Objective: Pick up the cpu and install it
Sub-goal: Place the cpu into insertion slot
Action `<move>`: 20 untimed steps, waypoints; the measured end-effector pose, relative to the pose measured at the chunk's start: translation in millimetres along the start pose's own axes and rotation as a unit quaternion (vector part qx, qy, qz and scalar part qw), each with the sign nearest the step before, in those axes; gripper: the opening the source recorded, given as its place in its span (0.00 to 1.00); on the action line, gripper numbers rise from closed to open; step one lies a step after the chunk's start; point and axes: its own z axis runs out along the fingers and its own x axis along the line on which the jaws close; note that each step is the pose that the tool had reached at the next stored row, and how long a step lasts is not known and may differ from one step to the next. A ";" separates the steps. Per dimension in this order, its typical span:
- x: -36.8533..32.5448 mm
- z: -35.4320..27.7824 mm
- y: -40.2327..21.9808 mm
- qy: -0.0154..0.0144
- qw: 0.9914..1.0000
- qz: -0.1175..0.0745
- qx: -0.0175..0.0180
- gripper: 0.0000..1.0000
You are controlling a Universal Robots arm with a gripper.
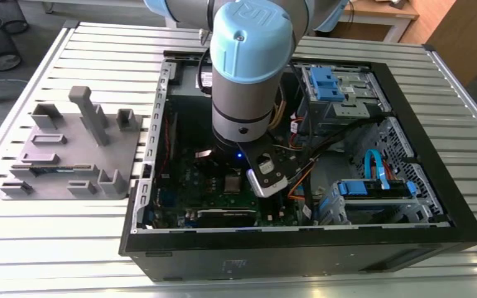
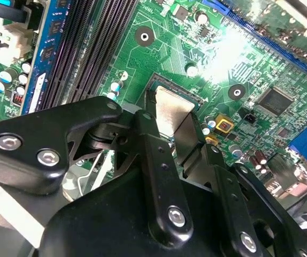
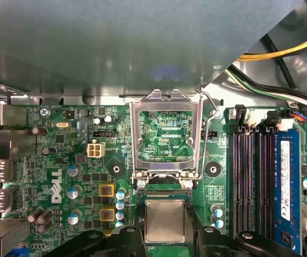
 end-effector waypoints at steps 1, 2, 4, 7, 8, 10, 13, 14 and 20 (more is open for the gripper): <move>0.0 0.2 0.0 0.000 1.000 0.000 0.000 0.39; 0.0 0.4 0.1 0.000 1.000 0.000 0.000 0.39; 0.0 0.4 0.0 0.000 1.000 0.000 0.000 0.39; -0.1 0.5 0.0 0.000 1.000 0.000 0.000 0.39; -0.1 0.6 0.0 0.000 1.000 0.000 0.000 0.39; -0.1 0.6 0.0 0.000 1.000 0.000 0.000 0.39; -0.3 0.9 0.1 0.000 1.000 0.000 -0.001 0.40; -0.3 0.9 0.1 0.000 1.000 0.000 -0.001 0.46; -0.2 0.6 0.1 0.000 1.000 0.000 0.000 0.46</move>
